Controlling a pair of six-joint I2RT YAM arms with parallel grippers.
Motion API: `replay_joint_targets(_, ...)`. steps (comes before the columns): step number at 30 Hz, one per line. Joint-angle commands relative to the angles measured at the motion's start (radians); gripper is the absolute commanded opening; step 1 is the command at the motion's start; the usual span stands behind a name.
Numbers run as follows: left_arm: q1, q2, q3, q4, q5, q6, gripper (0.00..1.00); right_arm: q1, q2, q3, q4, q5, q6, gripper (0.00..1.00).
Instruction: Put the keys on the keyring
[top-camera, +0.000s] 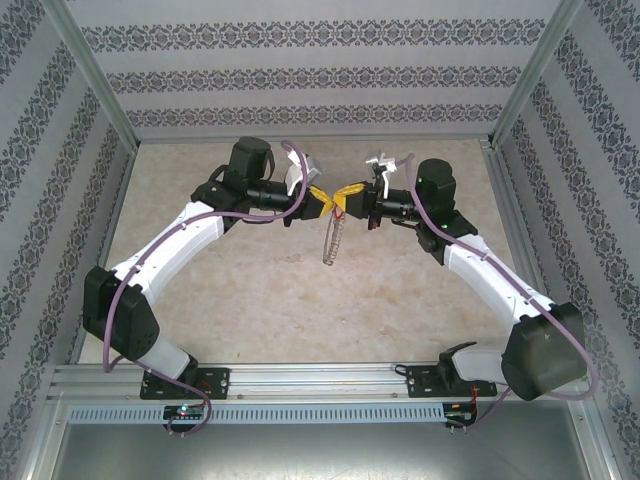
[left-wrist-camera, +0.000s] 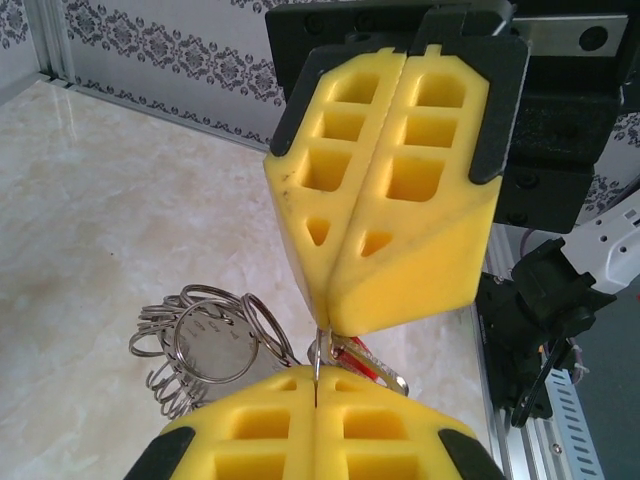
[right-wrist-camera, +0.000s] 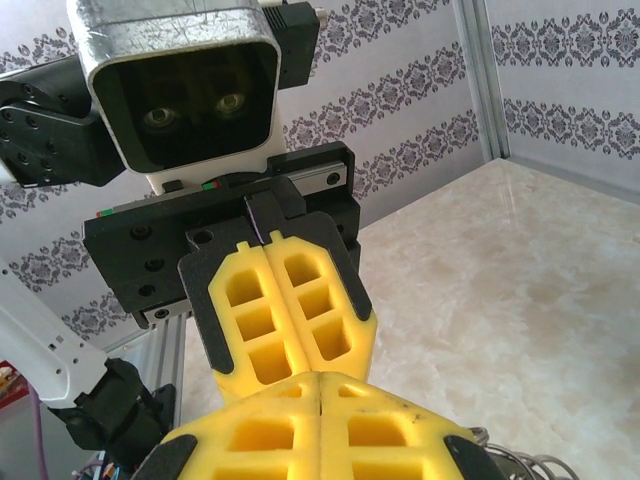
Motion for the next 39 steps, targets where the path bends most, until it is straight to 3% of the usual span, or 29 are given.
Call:
replay_joint_targets(1,-0.012,-0.001,0.043,-0.010,0.045,0.031,0.00,0.017,0.008,0.036,0.005,0.013,-0.041,0.00)
replay_joint_targets(11,-0.014,-0.008,0.042,-0.002,0.016,0.035,0.00,0.014,-0.032,0.025,-0.022,0.053,-0.069,0.00)
replay_joint_targets(21,-0.014,-0.005,0.049,-0.015,0.002,0.046,0.00,-0.080,-0.199,-0.079,-0.016,0.072,-0.043,0.00)
replay_joint_targets(39,-0.021,0.018,0.115,-0.096,0.028,0.070,0.00,-0.033,-0.085,-0.049,-0.036,0.033,-0.119,0.00)
